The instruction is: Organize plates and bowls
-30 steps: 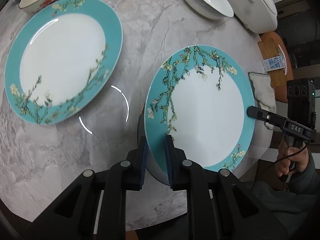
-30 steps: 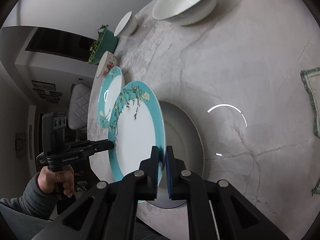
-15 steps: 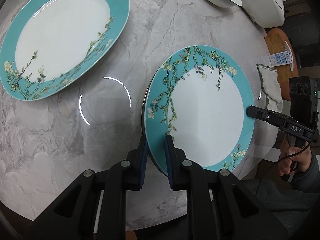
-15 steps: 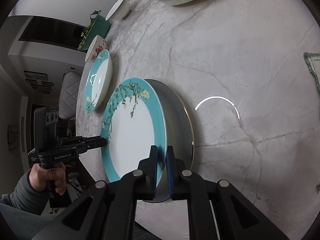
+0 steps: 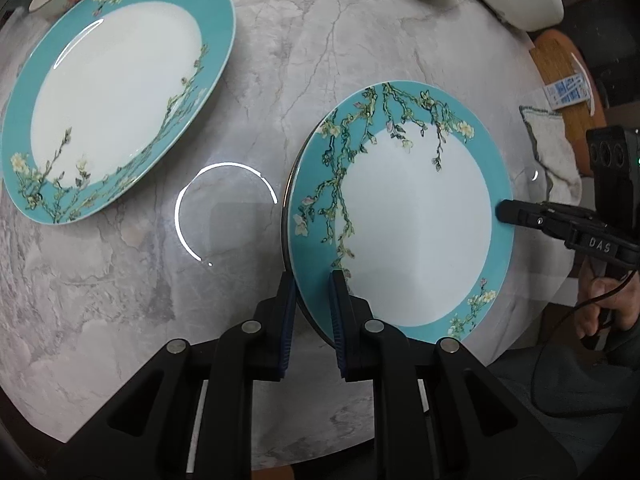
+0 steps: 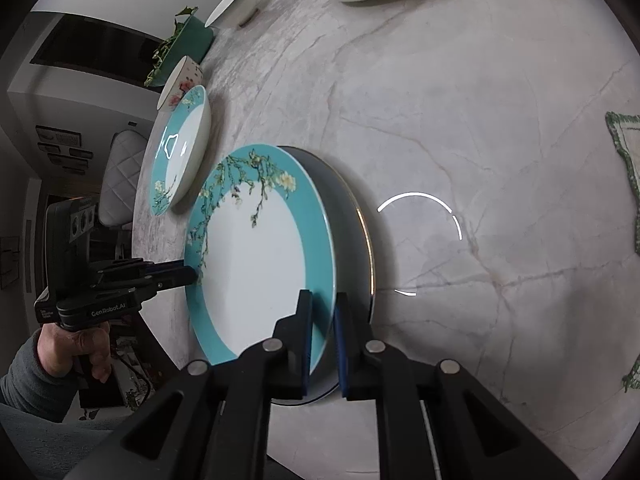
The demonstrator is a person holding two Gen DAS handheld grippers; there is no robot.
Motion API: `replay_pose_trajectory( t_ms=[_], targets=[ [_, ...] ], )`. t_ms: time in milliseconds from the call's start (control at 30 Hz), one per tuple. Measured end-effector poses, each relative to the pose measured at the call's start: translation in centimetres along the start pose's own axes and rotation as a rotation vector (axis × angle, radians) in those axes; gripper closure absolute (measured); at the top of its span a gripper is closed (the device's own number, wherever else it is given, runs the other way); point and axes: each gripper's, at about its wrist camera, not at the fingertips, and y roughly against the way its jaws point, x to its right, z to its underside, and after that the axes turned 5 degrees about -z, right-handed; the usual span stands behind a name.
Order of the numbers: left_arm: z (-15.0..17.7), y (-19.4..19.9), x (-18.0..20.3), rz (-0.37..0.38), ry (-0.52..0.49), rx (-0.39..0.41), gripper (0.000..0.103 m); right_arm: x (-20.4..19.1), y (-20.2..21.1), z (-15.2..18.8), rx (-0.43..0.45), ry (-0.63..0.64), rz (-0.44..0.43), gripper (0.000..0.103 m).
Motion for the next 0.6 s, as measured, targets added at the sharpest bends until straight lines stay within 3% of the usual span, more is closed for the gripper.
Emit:
replay_pose_trajectory(
  t_ms=[233, 600],
  targets=[
    [-0.2, -0.1, 2.2, -0.079, -0.068, 0.015, 0.088, -0.4, 0.2, -0.2, 0.001, 0.029, 0.044, 0.091],
    [0.3, -0.2, 2.6, -0.1, -0.057, 0.044, 0.087, -1.9, 0.0, 0.1, -0.023, 0.133, 0.14, 0.087]
  ],
)
